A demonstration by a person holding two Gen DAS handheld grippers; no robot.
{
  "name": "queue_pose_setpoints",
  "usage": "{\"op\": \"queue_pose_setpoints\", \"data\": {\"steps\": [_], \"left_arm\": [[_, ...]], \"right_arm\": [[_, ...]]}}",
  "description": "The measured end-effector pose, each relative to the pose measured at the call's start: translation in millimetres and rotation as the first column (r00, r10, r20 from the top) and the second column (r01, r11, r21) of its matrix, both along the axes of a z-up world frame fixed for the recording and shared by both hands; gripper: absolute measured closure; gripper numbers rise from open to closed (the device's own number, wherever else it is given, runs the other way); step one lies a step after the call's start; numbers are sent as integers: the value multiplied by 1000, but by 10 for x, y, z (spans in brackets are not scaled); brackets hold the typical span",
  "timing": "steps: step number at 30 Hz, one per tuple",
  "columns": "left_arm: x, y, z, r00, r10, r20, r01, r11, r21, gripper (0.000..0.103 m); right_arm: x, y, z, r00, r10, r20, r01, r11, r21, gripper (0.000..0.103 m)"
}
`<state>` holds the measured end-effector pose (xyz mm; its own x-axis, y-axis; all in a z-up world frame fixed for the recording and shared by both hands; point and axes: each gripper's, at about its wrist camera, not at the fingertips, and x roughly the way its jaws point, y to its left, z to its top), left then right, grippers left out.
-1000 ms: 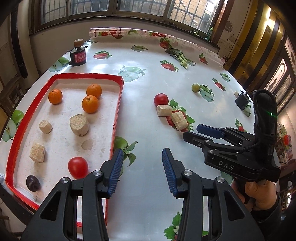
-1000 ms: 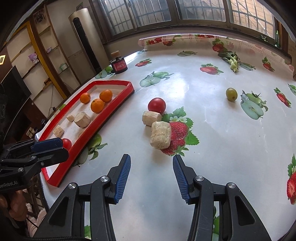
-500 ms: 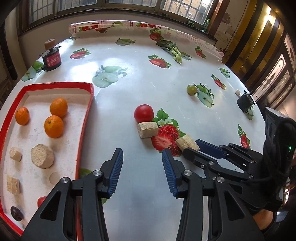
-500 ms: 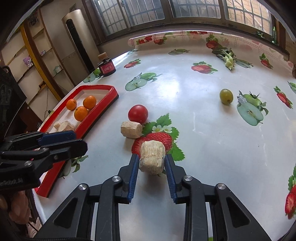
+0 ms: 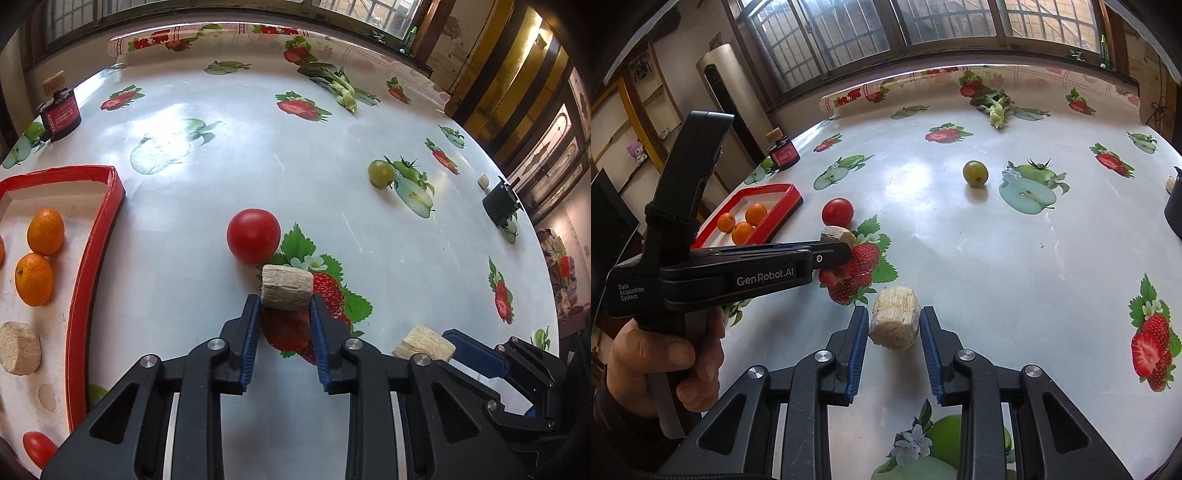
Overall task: Organize fruits
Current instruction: 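Carry both beige cylinders over the red tray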
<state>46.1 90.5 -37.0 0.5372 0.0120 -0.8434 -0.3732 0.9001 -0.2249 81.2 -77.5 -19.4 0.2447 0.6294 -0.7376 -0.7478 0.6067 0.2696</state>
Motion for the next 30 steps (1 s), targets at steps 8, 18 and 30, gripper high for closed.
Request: {"op": "queue_pose_setpoints", "data": {"steps": [8,18,30], "left_arm": [[-231,10,85,998,-1,59,5,999,-53,80],[-544,-23,280,996,18,82,-18,1000,-1,80],[-1008,138,489,990,79,115,-85,995,46,80]], "right_arm": [[-131,-54,90,1000,7,12,-7,1000,22,74],[-249,-71,141,1000,15,21,-15,999,31,75],[-500,133,224,995,82,48,-84,996,30,76]]}}
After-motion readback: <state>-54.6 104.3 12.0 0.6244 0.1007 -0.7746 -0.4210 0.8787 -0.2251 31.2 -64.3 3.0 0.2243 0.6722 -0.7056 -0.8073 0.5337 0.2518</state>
